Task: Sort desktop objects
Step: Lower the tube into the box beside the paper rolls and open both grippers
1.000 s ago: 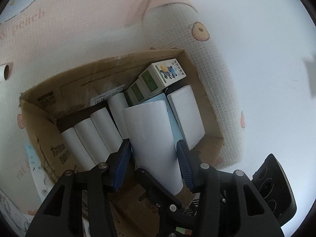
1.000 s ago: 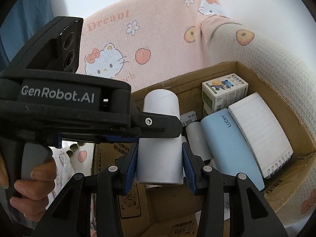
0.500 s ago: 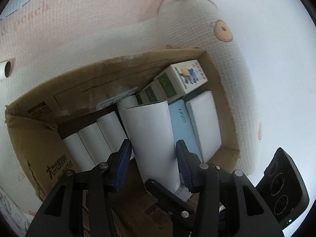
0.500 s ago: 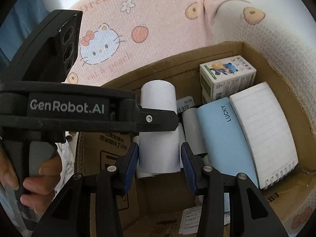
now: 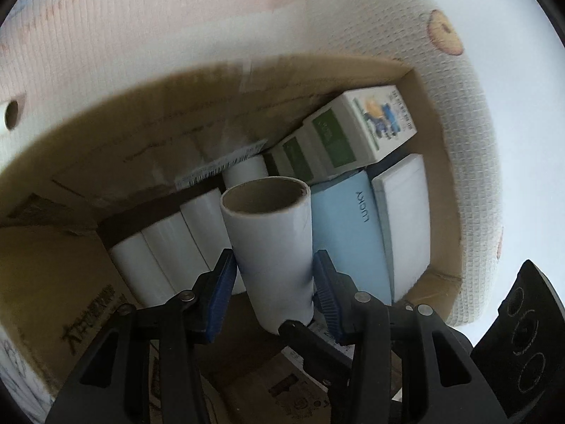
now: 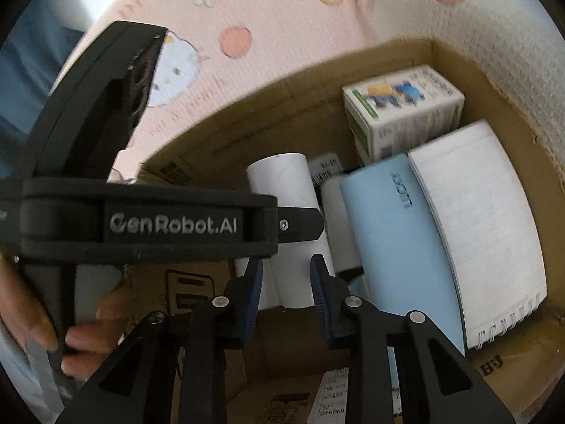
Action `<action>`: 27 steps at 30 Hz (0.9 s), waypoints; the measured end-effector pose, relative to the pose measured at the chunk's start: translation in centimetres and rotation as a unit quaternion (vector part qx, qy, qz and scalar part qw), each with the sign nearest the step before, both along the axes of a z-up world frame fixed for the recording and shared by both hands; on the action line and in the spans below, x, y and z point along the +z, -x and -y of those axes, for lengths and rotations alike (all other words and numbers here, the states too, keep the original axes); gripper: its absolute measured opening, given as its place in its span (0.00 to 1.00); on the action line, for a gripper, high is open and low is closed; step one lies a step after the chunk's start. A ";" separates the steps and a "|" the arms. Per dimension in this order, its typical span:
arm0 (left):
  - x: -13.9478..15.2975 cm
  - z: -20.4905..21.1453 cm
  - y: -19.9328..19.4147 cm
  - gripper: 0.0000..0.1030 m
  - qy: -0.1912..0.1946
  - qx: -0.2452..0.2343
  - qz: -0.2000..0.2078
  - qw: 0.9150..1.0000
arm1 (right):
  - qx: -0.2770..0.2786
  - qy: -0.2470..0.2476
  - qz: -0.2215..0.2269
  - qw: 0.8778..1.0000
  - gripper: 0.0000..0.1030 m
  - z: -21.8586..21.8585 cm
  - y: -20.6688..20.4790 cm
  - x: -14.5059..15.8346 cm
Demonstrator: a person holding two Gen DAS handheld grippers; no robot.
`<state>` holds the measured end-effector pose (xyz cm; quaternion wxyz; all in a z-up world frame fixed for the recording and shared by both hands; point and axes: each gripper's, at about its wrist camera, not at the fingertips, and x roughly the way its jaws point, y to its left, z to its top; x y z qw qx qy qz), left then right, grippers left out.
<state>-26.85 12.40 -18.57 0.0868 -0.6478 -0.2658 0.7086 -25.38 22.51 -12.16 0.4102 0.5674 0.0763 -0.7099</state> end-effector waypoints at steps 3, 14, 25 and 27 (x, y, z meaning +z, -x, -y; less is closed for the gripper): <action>-0.9 0.2 0.1 0.46 -0.019 0.018 0.015 1.000 | -0.013 -0.030 0.015 0.999 0.24 0.2 0.6 -0.9; -2.7 0.9 1.2 0.46 0.019 0.039 0.050 0.998 | -0.026 -0.099 0.046 0.994 0.24 0.9 0.5 -3.3; -4.0 1.6 1.8 0.46 0.022 0.049 0.051 0.997 | -0.028 -0.129 0.080 0.988 0.24 1.5 0.8 -4.6; -4.0 1.8 1.8 0.46 0.016 0.049 0.054 0.997 | -0.026 -0.131 0.078 0.988 0.24 1.5 0.6 -4.6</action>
